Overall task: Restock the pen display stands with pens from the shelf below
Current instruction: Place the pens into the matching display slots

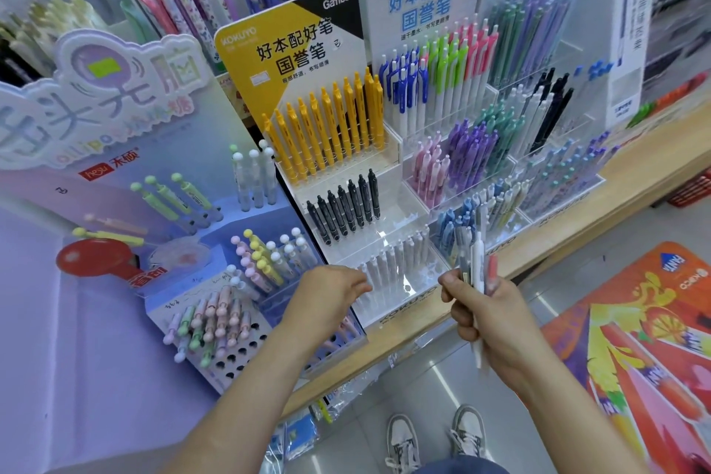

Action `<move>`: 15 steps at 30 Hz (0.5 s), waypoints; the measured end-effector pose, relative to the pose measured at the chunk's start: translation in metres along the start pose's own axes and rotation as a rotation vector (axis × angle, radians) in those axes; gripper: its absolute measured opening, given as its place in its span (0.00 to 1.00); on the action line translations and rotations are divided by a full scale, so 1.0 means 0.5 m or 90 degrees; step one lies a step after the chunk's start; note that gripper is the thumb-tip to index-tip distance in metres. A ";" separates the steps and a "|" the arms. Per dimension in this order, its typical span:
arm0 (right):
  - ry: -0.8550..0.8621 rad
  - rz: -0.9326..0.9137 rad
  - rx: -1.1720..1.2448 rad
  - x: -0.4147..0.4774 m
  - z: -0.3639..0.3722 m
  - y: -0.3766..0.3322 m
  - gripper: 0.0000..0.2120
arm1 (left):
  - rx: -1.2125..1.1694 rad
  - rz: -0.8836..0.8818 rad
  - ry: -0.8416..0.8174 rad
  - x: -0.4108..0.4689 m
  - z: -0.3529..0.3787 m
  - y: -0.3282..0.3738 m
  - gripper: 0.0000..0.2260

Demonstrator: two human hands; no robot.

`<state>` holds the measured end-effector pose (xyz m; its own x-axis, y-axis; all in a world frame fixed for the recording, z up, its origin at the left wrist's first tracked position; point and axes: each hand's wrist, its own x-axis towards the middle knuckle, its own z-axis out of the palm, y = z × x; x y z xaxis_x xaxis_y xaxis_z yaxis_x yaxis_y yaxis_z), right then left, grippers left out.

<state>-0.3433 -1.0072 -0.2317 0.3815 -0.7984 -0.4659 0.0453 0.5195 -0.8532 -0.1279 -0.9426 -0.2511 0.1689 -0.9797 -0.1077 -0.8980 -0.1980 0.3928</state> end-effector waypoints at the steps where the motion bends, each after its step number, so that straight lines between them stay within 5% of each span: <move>1: -0.001 0.001 -0.002 0.000 0.000 0.000 0.03 | 0.033 0.007 -0.014 0.004 0.001 -0.001 0.13; 15: -0.232 0.145 0.188 -0.020 0.018 -0.023 0.13 | 0.106 -0.023 0.063 0.016 0.017 0.008 0.13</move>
<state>-0.3392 -1.0025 -0.2153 0.7061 -0.5243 -0.4759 0.1618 0.7738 -0.6124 -0.1335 -0.9508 -0.2583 0.2343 -0.9718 -0.0250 -0.9441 -0.2336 0.2327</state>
